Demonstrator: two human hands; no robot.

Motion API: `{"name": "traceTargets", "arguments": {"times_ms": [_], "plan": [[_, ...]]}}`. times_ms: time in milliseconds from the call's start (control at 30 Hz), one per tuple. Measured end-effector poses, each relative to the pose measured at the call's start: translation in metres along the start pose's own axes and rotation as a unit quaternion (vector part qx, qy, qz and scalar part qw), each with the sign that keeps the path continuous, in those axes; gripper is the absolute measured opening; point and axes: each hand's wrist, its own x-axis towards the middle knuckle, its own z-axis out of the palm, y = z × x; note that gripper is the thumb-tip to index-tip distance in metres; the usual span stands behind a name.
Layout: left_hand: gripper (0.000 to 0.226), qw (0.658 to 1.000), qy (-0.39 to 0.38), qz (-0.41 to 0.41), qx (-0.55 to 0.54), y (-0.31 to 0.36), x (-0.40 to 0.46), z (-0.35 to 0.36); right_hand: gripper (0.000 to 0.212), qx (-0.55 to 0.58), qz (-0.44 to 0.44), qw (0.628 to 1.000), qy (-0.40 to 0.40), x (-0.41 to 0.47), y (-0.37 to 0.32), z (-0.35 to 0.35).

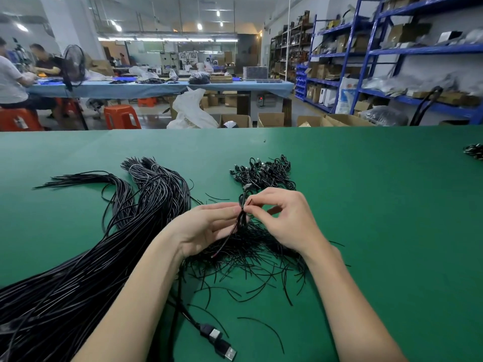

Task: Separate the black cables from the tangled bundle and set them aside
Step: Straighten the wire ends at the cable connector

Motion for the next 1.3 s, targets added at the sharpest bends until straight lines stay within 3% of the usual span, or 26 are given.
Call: {"name": "traceTargets", "arguments": {"times_ms": [333,433,533,633,800,900,1033,1100,1167,1200,1233,1267,1300], "plan": [[0.02,0.991,-0.057,-0.075,-0.093,-0.012,0.004,-0.007,0.007,0.037,-0.029,0.999,-0.011,0.001,-0.001,-0.004],[0.034,0.984,-0.084,-0.082,-0.135,-0.013,0.005,-0.006,0.008,0.04,-0.032,0.999,-0.01,0.002,-0.003,-0.005],[0.033,0.991,-0.083,-0.043,-0.094,-0.012,0.006,-0.005,0.006,0.036,-0.034,0.999,-0.005,0.003,-0.004,-0.006],[0.014,0.996,-0.078,0.028,-0.03,-0.01,0.006,-0.003,0.004,0.031,-0.014,0.999,0.026,0.001,-0.003,-0.004],[0.028,0.977,-0.037,0.174,0.115,-0.004,-0.001,0.0,0.004,0.107,0.066,0.991,0.042,0.002,-0.005,0.002],[0.021,0.901,0.021,0.307,0.305,0.004,-0.008,0.0,0.005,0.203,0.16,0.966,0.022,0.005,-0.003,0.003],[0.019,0.738,0.077,0.459,0.489,0.007,-0.008,0.004,0.008,0.328,0.301,0.895,0.012,0.005,0.0,0.004],[0.02,0.651,0.074,0.504,0.564,0.005,-0.007,0.003,0.005,0.392,0.375,0.84,-0.002,0.004,0.003,0.006],[0.02,0.585,0.083,0.531,0.608,-0.001,-0.003,0.003,0.009,0.483,0.449,0.752,-0.001,0.002,0.006,0.011],[0.02,0.591,0.098,0.529,0.6,-0.006,0.0,0.004,0.008,0.516,0.468,0.718,0.009,0.001,0.006,0.014],[0.019,0.633,0.119,0.507,0.573,-0.01,0.003,0.005,0.006,0.524,0.471,0.709,0.02,0.0,0.007,0.017],[0.019,0.702,0.138,0.463,0.524,-0.012,0.004,0.005,0.005,0.502,0.462,0.731,0.024,0.0,0.007,0.02],[0.017,0.777,0.145,0.401,0.462,-0.014,0.005,0.004,0.005,0.448,0.44,0.778,0.02,0.001,0.007,0.02]]}}
